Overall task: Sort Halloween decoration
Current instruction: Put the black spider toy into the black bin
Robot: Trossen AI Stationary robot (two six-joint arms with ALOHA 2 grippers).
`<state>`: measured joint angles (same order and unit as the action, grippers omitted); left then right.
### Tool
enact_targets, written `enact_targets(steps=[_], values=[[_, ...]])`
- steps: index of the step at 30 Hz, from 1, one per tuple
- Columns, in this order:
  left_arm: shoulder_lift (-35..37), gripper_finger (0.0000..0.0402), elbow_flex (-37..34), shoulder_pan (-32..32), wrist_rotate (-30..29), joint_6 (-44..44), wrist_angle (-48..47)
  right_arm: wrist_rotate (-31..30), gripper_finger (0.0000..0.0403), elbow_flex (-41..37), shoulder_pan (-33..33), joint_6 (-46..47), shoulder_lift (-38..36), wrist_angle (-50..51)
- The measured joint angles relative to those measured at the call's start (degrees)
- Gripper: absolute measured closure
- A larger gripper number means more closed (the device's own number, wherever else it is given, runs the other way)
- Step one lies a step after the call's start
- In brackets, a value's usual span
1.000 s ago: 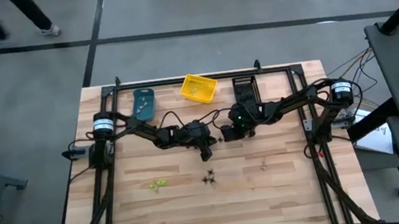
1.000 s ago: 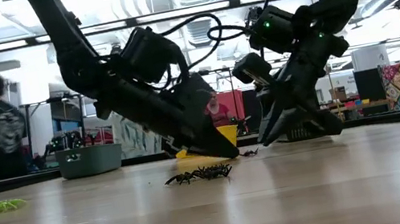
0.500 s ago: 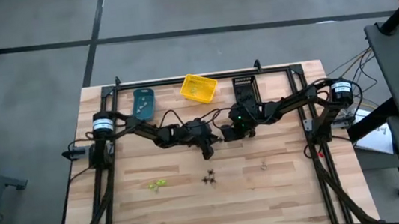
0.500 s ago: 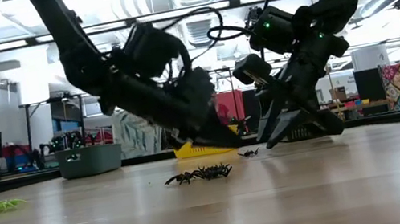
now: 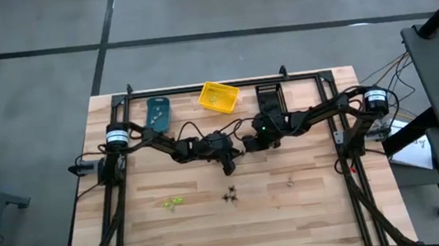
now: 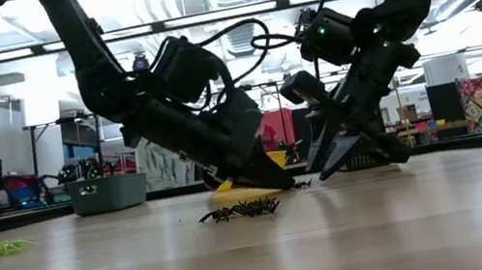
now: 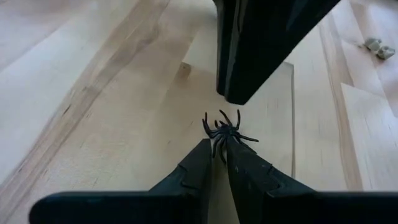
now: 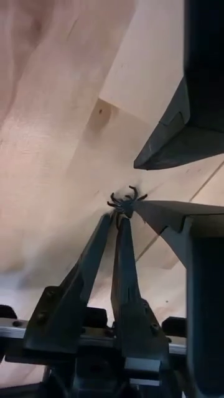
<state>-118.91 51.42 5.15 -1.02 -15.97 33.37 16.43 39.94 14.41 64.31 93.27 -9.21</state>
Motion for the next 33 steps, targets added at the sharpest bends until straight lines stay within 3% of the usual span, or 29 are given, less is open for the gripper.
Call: enact_targets(steps=[6, 23, 33], values=[[-0.1, 0.0364, 0.0, 0.0, 0.0, 0.0, -0.4, 0.2, 0.0293, 0.0, -0.3, -0.2, 2.3, -3.6], [-0.2, 0.0364, -0.1, 0.0, 0.0, 0.0, -0.2, -0.9, 0.0291, 0.1, -2.3, -1.3, 3.9, -6.5], [-0.2, 0.0364, -0.2, -0.1, 0.0, -0.8, 0.8, -2.5, 0.033, 0.2, -2.9, -3.4, 4.3, -6.3]])
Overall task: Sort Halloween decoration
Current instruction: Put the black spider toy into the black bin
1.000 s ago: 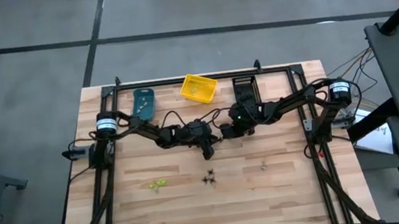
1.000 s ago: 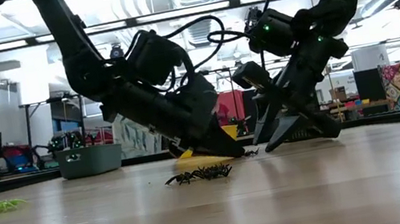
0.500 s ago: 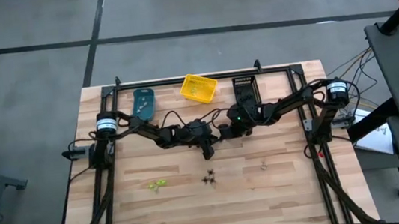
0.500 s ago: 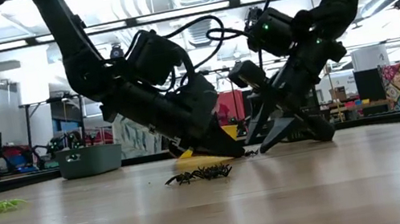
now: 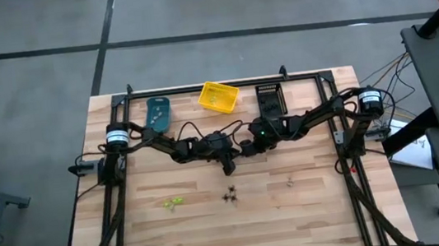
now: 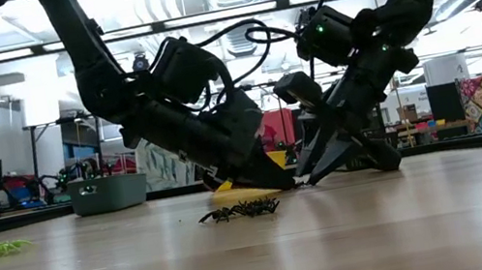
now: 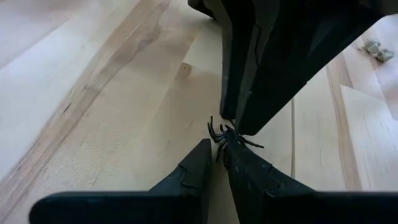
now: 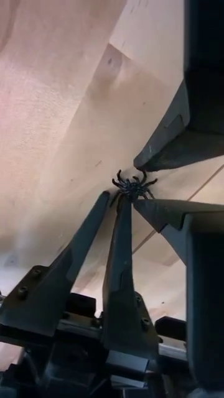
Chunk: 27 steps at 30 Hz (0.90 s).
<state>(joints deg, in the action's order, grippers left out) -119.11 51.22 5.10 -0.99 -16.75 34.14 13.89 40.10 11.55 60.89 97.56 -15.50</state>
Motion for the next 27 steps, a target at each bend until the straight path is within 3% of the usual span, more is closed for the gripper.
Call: enact_targets(steps=[11, 27], values=[[0.1, 0.0364, 0.0, 0.0, 0.0, -0.5, 0.0, -1.5, 0.0391, -0.1, -0.1, -2.5, 0.0, 0.2], [4.1, 0.0364, -0.2, 0.0, 0.3, -0.6, -5.5, -3.0, 0.0394, -0.2, 0.1, -4.9, -2.5, 1.4]])
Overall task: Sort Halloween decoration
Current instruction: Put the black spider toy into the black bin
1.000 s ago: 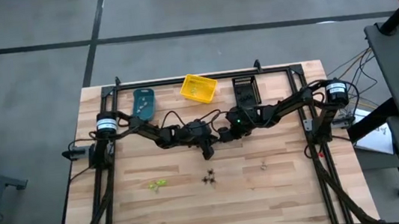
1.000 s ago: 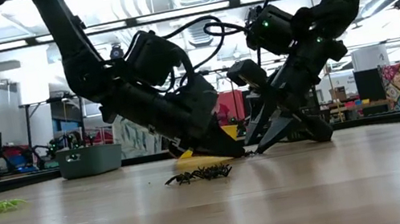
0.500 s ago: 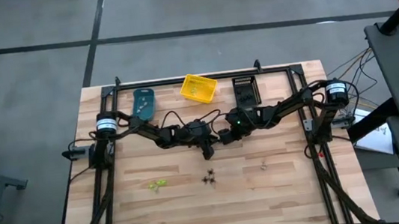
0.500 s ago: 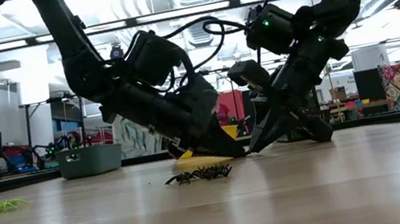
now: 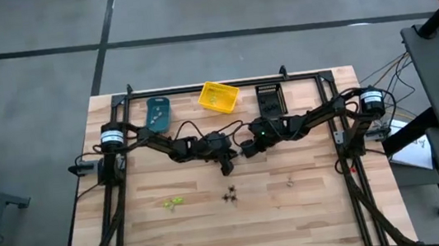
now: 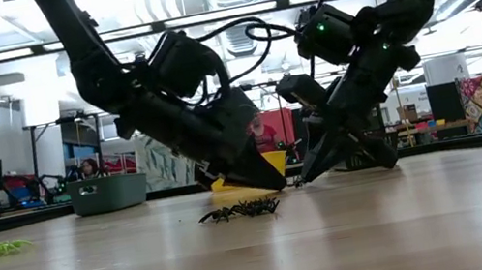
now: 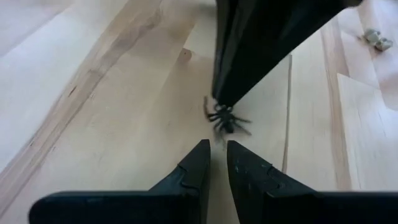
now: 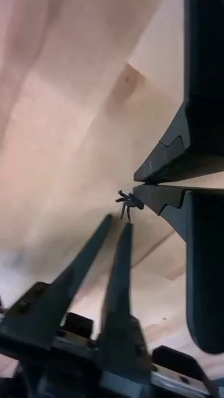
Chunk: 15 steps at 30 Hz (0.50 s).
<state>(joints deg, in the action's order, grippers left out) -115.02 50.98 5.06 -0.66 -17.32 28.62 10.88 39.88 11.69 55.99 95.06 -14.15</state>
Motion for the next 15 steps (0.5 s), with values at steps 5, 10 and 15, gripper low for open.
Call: enact_targets(steps=[5, 10, 15], values=[[3.6, 0.0364, 0.0, 0.0, 0.0, 1.8, -5.6, 0.1, 0.0394, 0.0, 0.0, -0.1, -1.2, 0.3], [6.0, 0.0364, -0.2, 0.0, -0.1, 2.9, -9.5, -0.4, 0.0394, 0.0, 0.0, -0.7, -2.3, 0.8], [9.9, 0.0364, -0.2, 0.1, -0.1, 3.3, -15.1, -0.7, 0.0394, 0.0, 0.3, -1.4, -5.3, 3.3]])
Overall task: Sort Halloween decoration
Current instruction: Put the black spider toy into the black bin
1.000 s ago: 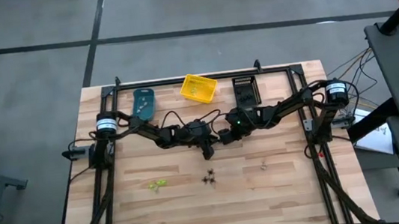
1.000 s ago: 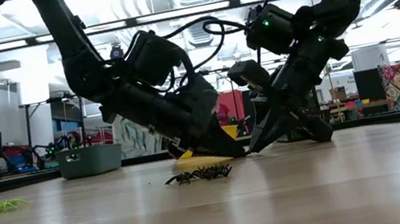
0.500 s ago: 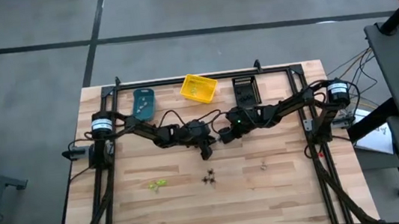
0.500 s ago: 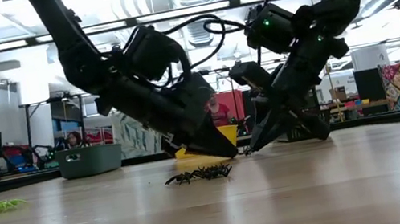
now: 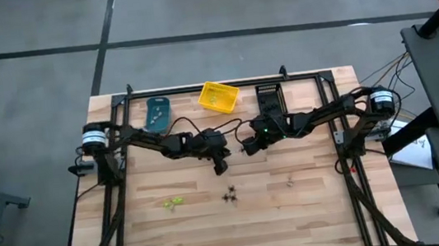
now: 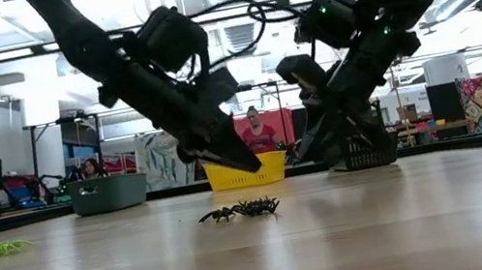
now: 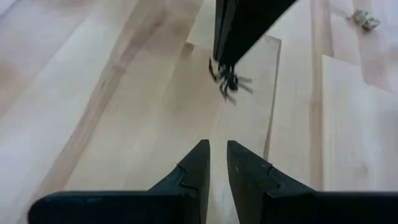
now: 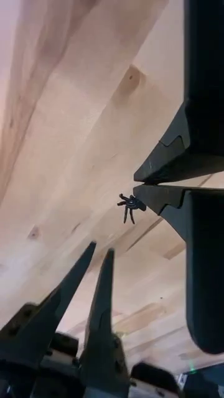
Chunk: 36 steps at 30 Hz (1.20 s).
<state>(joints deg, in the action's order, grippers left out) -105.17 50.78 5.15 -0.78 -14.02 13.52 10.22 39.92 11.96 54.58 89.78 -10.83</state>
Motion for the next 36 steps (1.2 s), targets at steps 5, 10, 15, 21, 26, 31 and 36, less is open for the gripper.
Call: enact_targets(steps=[5, 10, 15, 21, 26, 31, 36], values=[[5.9, 0.0364, 0.0, 0.5, -0.4, 0.9, -6.2, -2.8, 0.0394, 0.0, 1.1, -2.2, -4.6, 4.2], [12.4, 0.0364, 0.0, 1.8, -2.2, 1.6, -11.2, -5.2, 0.0394, 0.0, 4.8, -4.7, -9.4, 6.2], [19.0, 0.0364, 0.0, 3.6, -2.5, 1.6, -14.3, -10.0, 0.0394, 3.1, 11.2, -9.6, -12.8, 10.6], [25.5, 0.0364, 0.0, 4.2, -6.8, 1.3, -15.7, -24.8, 0.0394, 14.2, 18.6, -19.7, -12.1, 33.2], [29.3, 0.0364, 0.1, 4.2, -7.8, -1.1, -18.0, -29.5, 0.0394, 22.7, 23.7, -25.5, -7.8, 50.0], [31.1, 0.0364, 0.1, 4.2, -7.8, -2.9, -19.6, -28.1, 0.0394, 26.0, 25.7, -28.3, -3.1, 51.1], [31.5, 0.0364, 0.1, 4.2, -7.7, -9.4, -24.0, -24.1, 0.0382, 28.2, 25.9, -28.5, 0.4, 51.3]])
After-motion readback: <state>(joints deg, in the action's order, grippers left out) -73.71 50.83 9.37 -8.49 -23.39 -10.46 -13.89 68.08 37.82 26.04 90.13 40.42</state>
